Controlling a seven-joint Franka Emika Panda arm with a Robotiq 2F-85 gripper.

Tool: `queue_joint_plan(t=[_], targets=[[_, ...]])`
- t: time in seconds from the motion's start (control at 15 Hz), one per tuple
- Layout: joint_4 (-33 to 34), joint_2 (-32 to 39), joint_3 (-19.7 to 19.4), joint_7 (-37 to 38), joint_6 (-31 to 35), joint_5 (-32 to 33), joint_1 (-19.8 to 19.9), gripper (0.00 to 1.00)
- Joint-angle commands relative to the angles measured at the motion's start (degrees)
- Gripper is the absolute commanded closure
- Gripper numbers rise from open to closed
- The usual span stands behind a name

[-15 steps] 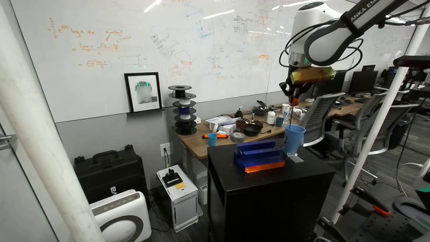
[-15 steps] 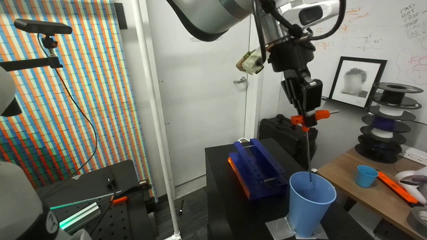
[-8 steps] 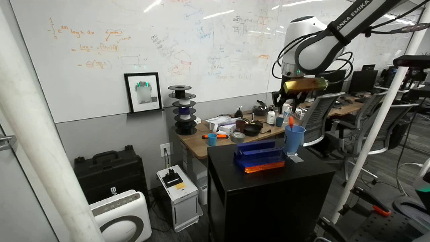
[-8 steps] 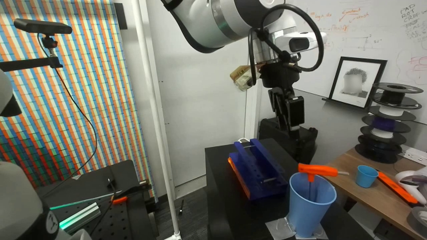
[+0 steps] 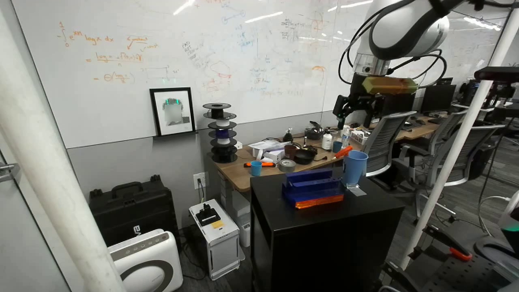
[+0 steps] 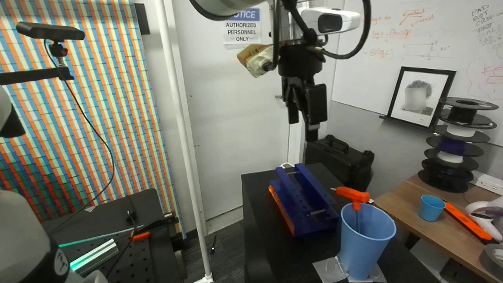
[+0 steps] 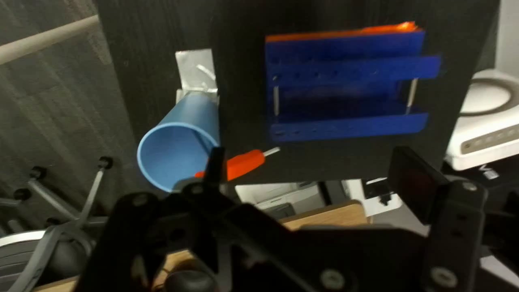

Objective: Put the red object on the blue rack in the blue cup

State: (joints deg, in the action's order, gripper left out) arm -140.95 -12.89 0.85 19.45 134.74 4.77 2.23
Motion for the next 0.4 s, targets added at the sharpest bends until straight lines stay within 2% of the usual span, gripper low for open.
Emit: queue_joint_plan(t=[0.0, 0.07, 0.13, 0.33], targets=[[-5.4, -8.6, -1.9, -13.4, -7.5, -10.2, -3.2, 0.0], [-6.0, -9.8, -2.3, -16.4, -10.8, -12.2, -3.7, 0.01], [-3.4, -5.7, -0.4, -10.6, -7.7, -8.7, -1.9, 0.01], [-5.5, -8.3, -1.3, -14.6, -10.3, -10.8, -2.5, 0.0]])
